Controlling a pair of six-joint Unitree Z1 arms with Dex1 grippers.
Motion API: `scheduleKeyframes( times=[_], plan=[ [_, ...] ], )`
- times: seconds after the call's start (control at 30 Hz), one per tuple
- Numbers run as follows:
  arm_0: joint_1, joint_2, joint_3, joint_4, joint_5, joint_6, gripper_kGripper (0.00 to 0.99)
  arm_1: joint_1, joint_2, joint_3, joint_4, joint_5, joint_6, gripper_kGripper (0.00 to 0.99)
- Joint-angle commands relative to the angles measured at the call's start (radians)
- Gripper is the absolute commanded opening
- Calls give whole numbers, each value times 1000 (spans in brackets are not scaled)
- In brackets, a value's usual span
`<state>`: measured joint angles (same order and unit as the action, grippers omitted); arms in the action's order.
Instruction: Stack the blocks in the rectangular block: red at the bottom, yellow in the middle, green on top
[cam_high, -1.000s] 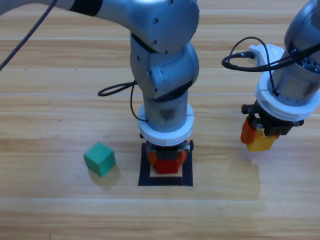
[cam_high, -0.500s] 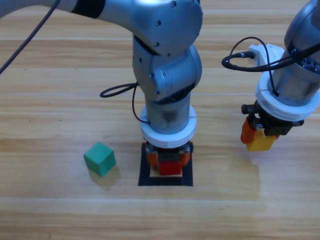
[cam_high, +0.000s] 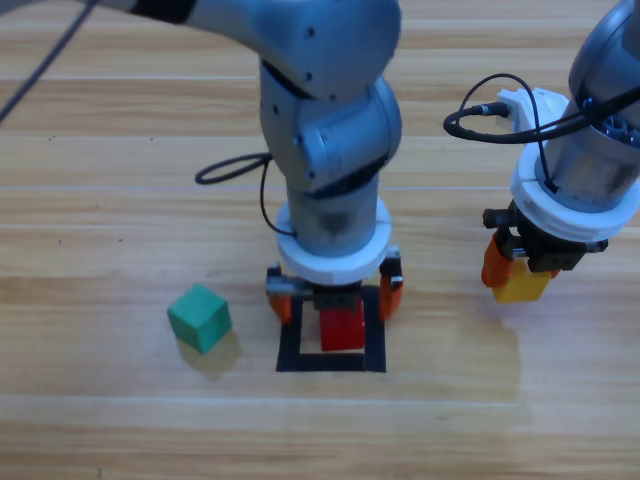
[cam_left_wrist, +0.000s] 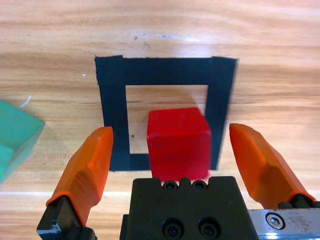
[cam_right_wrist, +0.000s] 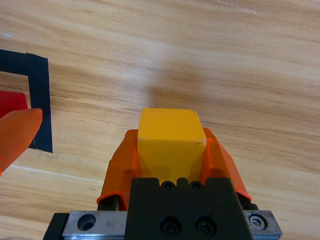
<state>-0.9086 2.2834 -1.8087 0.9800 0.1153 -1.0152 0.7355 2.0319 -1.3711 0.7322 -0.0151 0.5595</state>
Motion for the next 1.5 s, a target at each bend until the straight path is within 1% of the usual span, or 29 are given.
scheduleKeyframes(
  times=[0.03,0.07,0.13,0.2,0.23,0.27,0.4,0.5,0.6,0.73,0.9,1.07,1.27,1.5],
  plan=[
    [-4,-105,-163,98,52,15,990,42,-1,-13,33,3,10,176],
    [-1,-120,-219,144,70,12,990,47,-1,-19,38,3,14,176],
    [-1,-163,-321,227,129,-3,990,61,4,-37,52,3,28,176],
    [4,-229,-313,244,173,-19,990,81,13,-62,64,1,39,176],
    [4,-271,-276,253,211,-45,990,94,22,-79,73,0,45,176],
    [5,-309,-227,253,233,-62,990,110,34,-108,90,-3,57,176],
    [13,-441,-34,253,299,-77,990,179,90,-243,197,-16,80,176],
    [13,-561,98,243,345,-74,990,228,122,-298,223,-22,117,176],
    [13,-665,203,223,376,-57,989,260,151,-345,242,-26,140,176],
    [13,-802,325,181,376,4,990,291,208,-471,329,-35,166,176],
    [13,-955,453,117,353,75,990,318,254,-519,334,-35,194,176],
    [13,-978,535,46,340,115,989,326,315,-597,365,-39,226,176],
    [13,-1007,626,-27,333,138,989,326,337,-628,380,-57,255,176],
    [13,-1001,660,-69,323,148,989,326,346,-648,391,-68,280,176]
  ],
)
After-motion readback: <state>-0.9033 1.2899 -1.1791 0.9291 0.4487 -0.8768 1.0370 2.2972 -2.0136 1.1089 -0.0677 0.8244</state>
